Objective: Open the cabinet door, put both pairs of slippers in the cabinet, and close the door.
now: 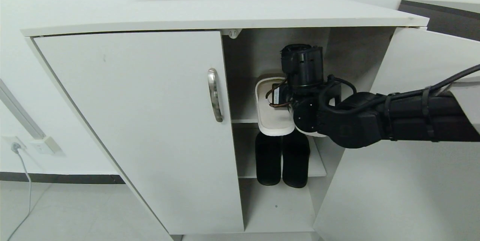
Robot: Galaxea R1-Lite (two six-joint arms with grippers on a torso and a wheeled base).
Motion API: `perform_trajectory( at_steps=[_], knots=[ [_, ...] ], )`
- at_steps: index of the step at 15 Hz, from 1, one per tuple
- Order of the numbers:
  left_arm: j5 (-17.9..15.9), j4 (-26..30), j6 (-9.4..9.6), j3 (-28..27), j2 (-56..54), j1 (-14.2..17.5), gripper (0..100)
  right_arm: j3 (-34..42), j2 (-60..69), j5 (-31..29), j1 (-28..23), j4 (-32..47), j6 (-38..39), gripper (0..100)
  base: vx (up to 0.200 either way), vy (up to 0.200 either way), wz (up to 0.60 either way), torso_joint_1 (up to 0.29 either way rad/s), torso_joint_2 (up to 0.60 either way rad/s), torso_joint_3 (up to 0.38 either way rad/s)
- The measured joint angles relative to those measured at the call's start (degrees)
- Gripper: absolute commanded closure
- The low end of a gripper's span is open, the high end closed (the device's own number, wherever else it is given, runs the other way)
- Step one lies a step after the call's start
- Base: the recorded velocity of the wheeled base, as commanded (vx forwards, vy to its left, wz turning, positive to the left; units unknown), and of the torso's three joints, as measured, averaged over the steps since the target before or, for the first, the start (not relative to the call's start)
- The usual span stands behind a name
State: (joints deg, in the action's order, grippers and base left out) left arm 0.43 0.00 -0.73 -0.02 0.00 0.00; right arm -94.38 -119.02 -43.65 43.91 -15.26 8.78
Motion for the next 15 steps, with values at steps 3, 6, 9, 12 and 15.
perform_trajectory(
  at_steps=[3, 6, 9, 12, 15],
  knots=[
    [0.06, 0.0, -0.02, 0.0, 0.0, 0.0, 100, -5.71, -2.95, 0.2, -1.66, 2.35, 0.0, 100, 0.0, 0.0, 0.0, 0.0, 0.0, 0.0],
    [0.04, 0.0, -0.11, 0.0, 0.0, 0.0, 100, -8.73, -4.27, 1.69, -2.44, 4.6, -0.02, 100, 0.0, 0.0, 0.0, 0.0, 0.0, 0.0],
    [0.06, 0.0, -0.13, 0.0, 0.0, 0.0, 100, -10.64, -5.44, 1.8, -3.34, 5.25, -0.07, 100, 0.0, 0.0, 0.0, 0.0, 0.0, 0.0],
    [0.09, 0.0, -0.09, 0.0, 0.0, 0.0, 100, -11.76, -6.12, 1.83, -3.56, 6.07, -0.29, 100, 0.0, 0.0, 0.0, 0.0, 0.0, 0.0],
    [0.09, 0.0, -0.05, 0.02, 0.0, 0.0, 100, -12.48, -6.7, 1.8, -3.78, 6.13, -0.33, 100, 0.0, 0.0, 0.0, 0.0, 0.0, 0.0]
  ],
)
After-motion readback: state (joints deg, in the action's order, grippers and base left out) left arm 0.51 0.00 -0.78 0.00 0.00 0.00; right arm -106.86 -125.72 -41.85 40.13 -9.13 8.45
